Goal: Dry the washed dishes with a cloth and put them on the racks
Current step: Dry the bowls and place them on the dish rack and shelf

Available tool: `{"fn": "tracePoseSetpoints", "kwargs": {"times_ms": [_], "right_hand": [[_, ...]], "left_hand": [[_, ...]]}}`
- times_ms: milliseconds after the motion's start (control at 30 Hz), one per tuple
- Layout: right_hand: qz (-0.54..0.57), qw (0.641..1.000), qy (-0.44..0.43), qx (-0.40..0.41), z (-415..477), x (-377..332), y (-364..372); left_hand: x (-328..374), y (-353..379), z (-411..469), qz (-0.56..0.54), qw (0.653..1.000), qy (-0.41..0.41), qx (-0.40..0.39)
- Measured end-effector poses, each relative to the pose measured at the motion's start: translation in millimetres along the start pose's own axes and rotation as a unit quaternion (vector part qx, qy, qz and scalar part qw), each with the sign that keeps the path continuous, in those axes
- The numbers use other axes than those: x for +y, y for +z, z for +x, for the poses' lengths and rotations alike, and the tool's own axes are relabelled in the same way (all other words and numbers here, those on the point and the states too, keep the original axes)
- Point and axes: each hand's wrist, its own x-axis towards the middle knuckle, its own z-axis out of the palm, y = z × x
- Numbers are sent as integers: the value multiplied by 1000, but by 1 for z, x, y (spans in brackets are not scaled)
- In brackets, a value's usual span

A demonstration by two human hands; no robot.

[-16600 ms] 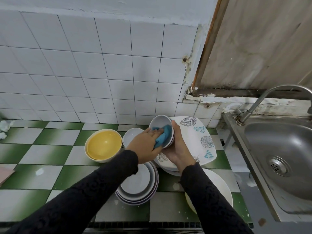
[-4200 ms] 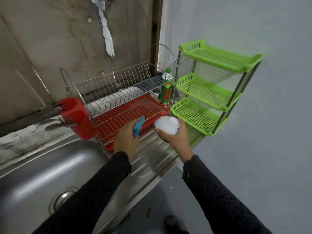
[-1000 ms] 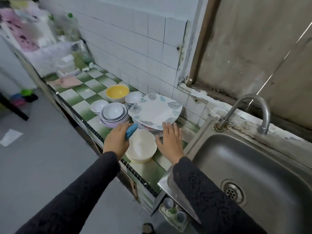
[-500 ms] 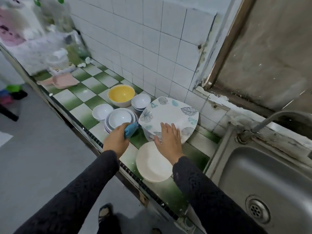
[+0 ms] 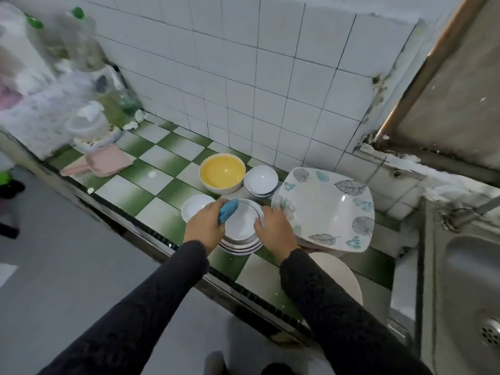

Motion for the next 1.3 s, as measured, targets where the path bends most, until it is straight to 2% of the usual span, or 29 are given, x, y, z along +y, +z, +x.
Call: {"fn": "tracePoseSetpoints", "kwargs": {"times_ms": [100, 233, 467, 600, 767, 867, 967, 1133, 1300], "right_hand": [[27, 998, 41, -33, 10, -13, 14], [25, 996, 79, -33, 27, -19, 31], [-49, 991, 120, -21, 58, -22, 53], [-127, 986, 103, -36, 71, -22, 60], [-101, 987, 114, -41, 81, -21, 51], [-95, 987, 120, -55, 86, -27, 45], [-57, 983, 163, -55, 84, -37, 37], [5, 972, 233, -13, 73, -53, 44], [-13, 965, 262, 19, 64, -66, 51]], "left_hand": [[-15, -4, 13, -16, 1000, 10, -10], [-31, -3, 36, -23, 999, 35, -25], [-43, 4, 65, -26, 998, 53, -36], [-52, 9, 83, -32, 996, 58, -52], [-61, 5, 91, -27, 995, 72, -66], [-68, 1, 99, -44, 991, 75, -103], [-71, -6, 104, -63, 986, 93, -122], [-72, -19, 109, -76, 977, 149, -133], [-79, -33, 109, -85, 971, 144, -171]]}}
